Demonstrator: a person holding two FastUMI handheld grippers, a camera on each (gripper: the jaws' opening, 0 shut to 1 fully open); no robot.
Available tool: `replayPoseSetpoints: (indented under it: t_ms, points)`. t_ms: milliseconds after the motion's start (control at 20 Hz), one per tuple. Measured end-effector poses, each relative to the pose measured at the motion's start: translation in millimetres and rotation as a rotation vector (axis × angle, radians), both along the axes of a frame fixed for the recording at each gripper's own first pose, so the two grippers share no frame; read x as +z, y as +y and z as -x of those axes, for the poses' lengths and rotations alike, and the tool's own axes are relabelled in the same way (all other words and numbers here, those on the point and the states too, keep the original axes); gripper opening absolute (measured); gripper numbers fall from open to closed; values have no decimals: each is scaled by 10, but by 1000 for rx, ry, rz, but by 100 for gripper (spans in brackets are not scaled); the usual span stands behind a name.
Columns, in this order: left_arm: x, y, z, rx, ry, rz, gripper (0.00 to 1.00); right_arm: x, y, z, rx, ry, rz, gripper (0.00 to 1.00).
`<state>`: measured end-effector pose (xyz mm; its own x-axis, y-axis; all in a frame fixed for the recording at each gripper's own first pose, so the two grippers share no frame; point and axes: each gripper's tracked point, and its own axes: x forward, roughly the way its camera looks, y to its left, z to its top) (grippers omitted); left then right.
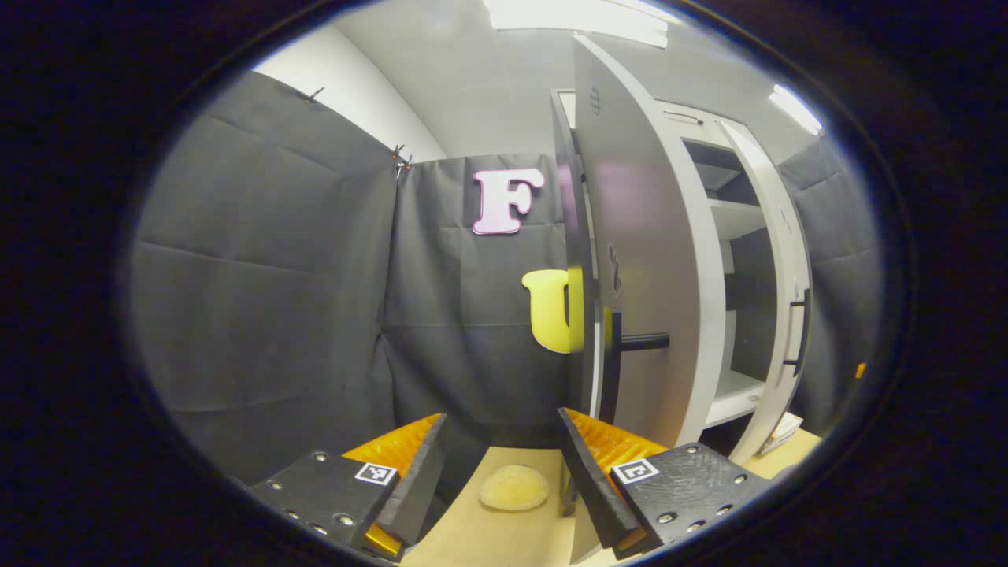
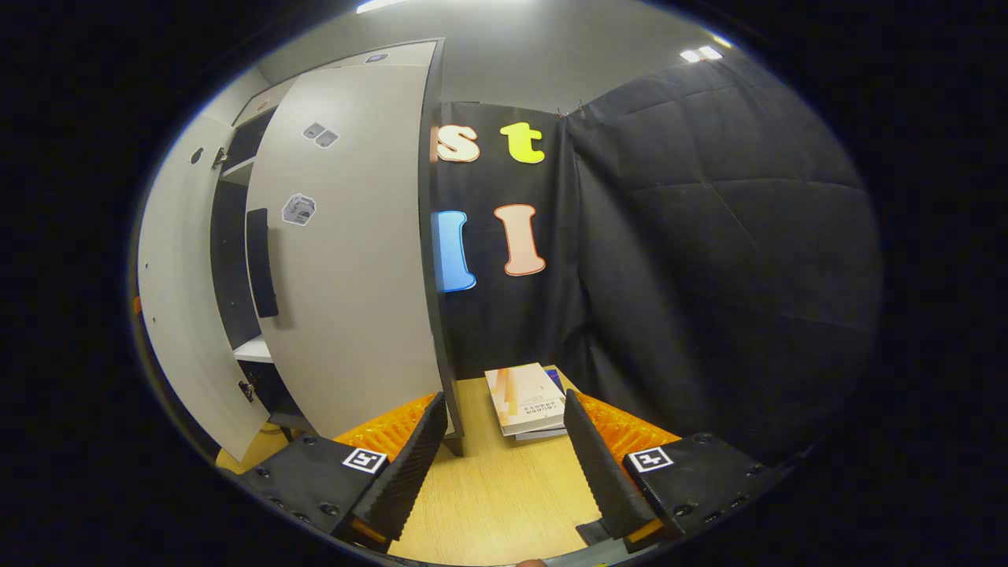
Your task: Grasp the bottle in the cabinet with the left hand and place it on the coaster, then close the right door with the right hand and the left door with the left hand.
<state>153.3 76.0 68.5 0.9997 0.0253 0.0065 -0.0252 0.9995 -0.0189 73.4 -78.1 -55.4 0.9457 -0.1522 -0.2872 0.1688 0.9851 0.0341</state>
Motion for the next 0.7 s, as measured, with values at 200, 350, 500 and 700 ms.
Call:
replayPoseSetpoints:
  t_ms: [200, 350, 500, 700]
  points:
    - [10, -130, 45, -9, -3, 4, 84, -5, -46, -44, 18, 5, 0, 92]
    - [12, -266, 74, -16, -10, 6, 83, 18, -72, -90, 31, 2, -5, 92]
    - [16, -403, 111, -32, -11, 6, 84, 25, -93, -117, 41, 0, -1, 92]
    - [37, -621, 120, -64, -20, 7, 83, 79, -111, -108, 51, -11, -5, 92]
